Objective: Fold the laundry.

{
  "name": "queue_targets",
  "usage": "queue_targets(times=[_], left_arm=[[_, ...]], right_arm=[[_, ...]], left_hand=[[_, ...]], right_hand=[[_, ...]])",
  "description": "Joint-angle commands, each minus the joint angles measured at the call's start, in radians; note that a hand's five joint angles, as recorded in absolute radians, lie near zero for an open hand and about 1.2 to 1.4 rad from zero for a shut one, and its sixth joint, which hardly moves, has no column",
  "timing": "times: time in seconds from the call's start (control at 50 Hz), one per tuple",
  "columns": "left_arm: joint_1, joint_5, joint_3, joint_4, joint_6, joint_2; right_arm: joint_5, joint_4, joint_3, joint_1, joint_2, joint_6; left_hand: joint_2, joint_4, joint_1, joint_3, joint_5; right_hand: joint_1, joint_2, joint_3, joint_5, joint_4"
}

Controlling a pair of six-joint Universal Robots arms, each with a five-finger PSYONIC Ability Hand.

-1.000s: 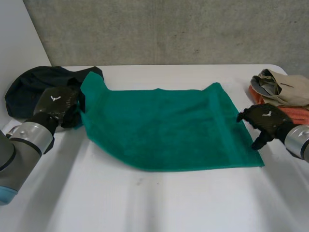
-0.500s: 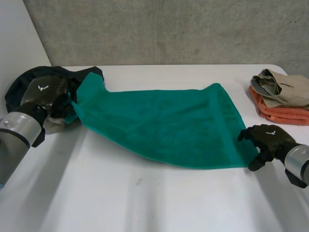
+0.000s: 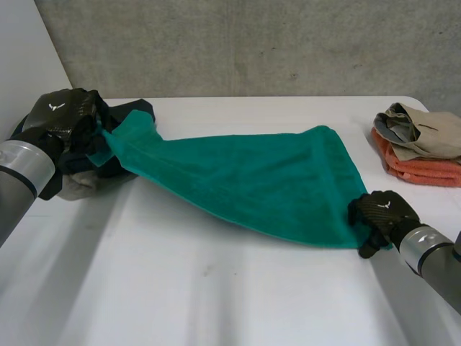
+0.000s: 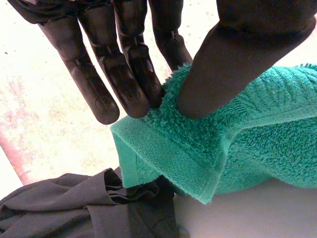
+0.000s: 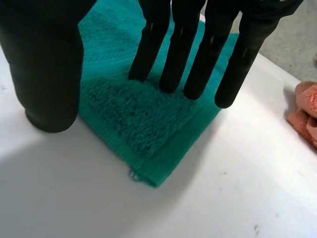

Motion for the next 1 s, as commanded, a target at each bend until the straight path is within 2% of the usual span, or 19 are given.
queue_targets(times=[0.02, 0.18, 0.26, 0.28, 0.32, 0.4, 0.46, 0.56, 0.58, 0.64, 0.66, 0.74, 0.8, 0.84, 0.94, 1.0], left_arm=[[0.004, 0.000, -0.001, 0.002, 0.001, 0.006], [0.014, 0.004, -0.003, 0.002, 0.001, 0.019], [0.022, 0.006, -0.006, -0.001, 0.001, 0.023], [0.027, 0.007, -0.007, -0.004, 0.001, 0.023], [0.031, 0.009, -0.009, -0.013, 0.002, 0.025], [0.043, 0.010, -0.018, -0.088, 0.010, 0.038], [0.051, 0.029, -0.056, -0.211, 0.047, 0.074], [0.069, 0.115, -0.131, -0.446, 0.229, 0.124], [0.086, 0.137, -0.162, -0.530, 0.311, 0.138], [0.111, 0.153, -0.205, -0.654, 0.444, 0.152], [0.126, 0.156, -0.231, -0.726, 0.526, 0.155], [0.175, 0.161, -0.271, -0.843, 0.694, 0.146], [0.200, 0.164, -0.265, -0.834, 0.765, 0.128], [0.198, 0.170, -0.234, -0.805, 0.769, 0.100], [0.134, 0.139, -0.129, -0.680, 0.638, 0.013], [0.094, 0.076, -0.052, -0.577, 0.539, -0.061]], right_arm=[[0.016, -0.010, -0.039, 0.023, 0.002, 0.010], [0.033, -0.007, -0.110, 0.043, 0.032, 0.005], [0.053, -0.002, -0.153, 0.048, 0.062, 0.003], [0.059, 0.007, -0.170, 0.048, 0.068, 0.002], [0.062, 0.016, -0.185, 0.048, 0.066, -0.003], [0.048, 0.075, -0.191, 0.046, 0.013, -0.010], [0.028, 0.150, -0.178, 0.039, -0.096, -0.053], [0.030, 0.425, -0.155, -0.009, -0.225, -0.239], [0.034, 0.526, -0.148, -0.041, -0.227, -0.312], [0.057, 0.675, -0.139, -0.078, -0.238, -0.420], [0.081, 0.770, -0.135, -0.093, -0.235, -0.487], [0.131, 0.891, -0.141, -0.119, -0.221, -0.563], [0.134, 0.862, -0.161, -0.119, -0.205, -0.540], [0.129, 0.825, -0.187, -0.110, -0.184, -0.492], [0.105, 0.722, -0.251, -0.027, -0.135, -0.351], [0.109, 0.606, -0.305, 0.019, -0.086, -0.262]], left_hand=[[0.192, 0.193, 0.243, 0.200, 0.217], [0.192, 0.193, 0.243, 0.200, 0.217], [0.192, 0.193, 0.243, 0.200, 0.217], [0.192, 0.193, 0.243, 0.200, 0.217], [0.192, 0.193, 0.243, 0.200, 0.217], [0.192, 0.193, 0.243, 0.200, 0.217], [0.192, 0.193, 0.243, 0.200, 0.217], [0.192, 0.193, 0.243, 0.200, 0.217], [0.192, 0.193, 0.243, 0.200, 0.217], [0.192, 0.193, 0.243, 0.200, 0.217], [0.192, 0.193, 0.243, 0.200, 0.217], [0.192, 0.193, 0.243, 0.200, 0.217], [0.192, 0.193, 0.243, 0.200, 0.217], [0.192, 0.193, 0.243, 0.200, 0.217], [0.192, 0.193, 0.243, 0.200, 0.217], [0.192, 0.193, 0.243, 0.200, 0.217]], right_hand=[[0.125, 0.121, 0.121, 0.189, 0.122], [0.128, 0.124, 0.124, 0.192, 0.125], [0.350, 0.347, 0.347, 0.415, 0.347], [0.572, 0.568, 0.568, 0.636, 0.569], [0.636, 0.632, 0.632, 0.701, 0.633], [0.636, 0.632, 0.632, 0.701, 0.633], [0.636, 0.632, 0.632, 0.701, 0.633], [0.636, 0.632, 0.632, 0.701, 0.633], [0.636, 0.632, 0.632, 0.701, 0.633], [0.636, 0.632, 0.632, 0.701, 0.633], [0.636, 0.632, 0.632, 0.701, 0.633], [0.636, 0.632, 0.632, 0.701, 0.633], [0.636, 0.632, 0.632, 0.701, 0.633], [0.636, 0.632, 0.632, 0.701, 0.633], [0.636, 0.632, 0.632, 0.701, 0.633], [0.636, 0.632, 0.632, 0.701, 0.633]])
